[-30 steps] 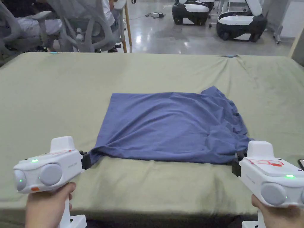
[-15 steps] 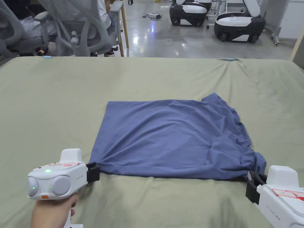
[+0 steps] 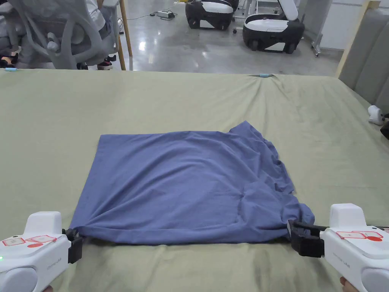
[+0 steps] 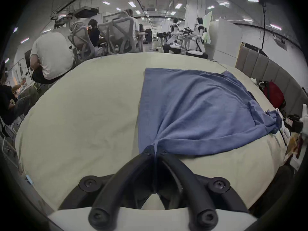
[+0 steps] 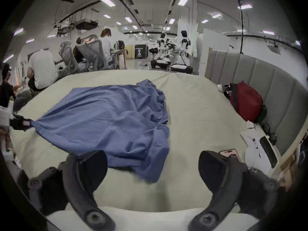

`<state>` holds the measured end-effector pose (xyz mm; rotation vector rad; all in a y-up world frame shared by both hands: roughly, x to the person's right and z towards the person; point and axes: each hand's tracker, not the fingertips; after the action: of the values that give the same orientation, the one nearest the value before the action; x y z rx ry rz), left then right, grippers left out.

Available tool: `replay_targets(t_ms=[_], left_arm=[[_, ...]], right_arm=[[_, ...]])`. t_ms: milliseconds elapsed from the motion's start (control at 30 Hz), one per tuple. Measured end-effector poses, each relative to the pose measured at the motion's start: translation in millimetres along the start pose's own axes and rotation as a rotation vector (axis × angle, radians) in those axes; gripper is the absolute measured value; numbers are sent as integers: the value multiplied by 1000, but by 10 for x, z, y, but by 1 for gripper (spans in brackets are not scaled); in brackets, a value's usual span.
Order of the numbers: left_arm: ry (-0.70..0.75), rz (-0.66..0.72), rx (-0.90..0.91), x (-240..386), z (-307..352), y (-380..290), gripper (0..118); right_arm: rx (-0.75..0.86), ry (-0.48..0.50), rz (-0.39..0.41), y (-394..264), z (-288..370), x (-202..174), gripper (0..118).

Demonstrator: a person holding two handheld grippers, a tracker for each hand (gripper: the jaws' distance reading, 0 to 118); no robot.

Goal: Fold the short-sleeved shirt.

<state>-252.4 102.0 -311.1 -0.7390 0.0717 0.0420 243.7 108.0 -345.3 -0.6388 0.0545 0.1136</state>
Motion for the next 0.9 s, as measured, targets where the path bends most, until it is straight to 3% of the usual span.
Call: replay_targets(t_ms=[67, 100, 133, 167, 233, 367, 567, 733, 900], left_arm=[[0, -4, -6, 11, -12, -1, 0], [-3, -2, -12, 9, -25, 6, 0], [-6, 1, -15, 2, -42, 14, 0], [-17, 0, -24, 3, -58, 16, 0], [-29, -7, -48, -2, -59, 26, 0], [-49, 43, -3, -151, 77, 180, 0], [-55, 43, 20, -213, -181, 825, 0], [-54, 38, -61, -134, -817, 1417, 0], [3, 41, -183, -52, -1491, 1557, 0]], right_arm=[[-22, 10, -6, -7, -190, 53, 96], [-38, 70, -22, -28, -280, 84, 64], [-33, 149, -55, -50, -354, 128, 19], [-40, 212, -100, -71, -420, 171, 4], [-76, 189, -140, -79, -432, 231, 4], [37, 97, -190, 56, -162, 350, 4], [89, 67, -134, 677, -176, 332, 4], [28, -23, -52, 1147, -860, 283, 4], [-54, -52, -33, 1127, -1581, 197, 4]])
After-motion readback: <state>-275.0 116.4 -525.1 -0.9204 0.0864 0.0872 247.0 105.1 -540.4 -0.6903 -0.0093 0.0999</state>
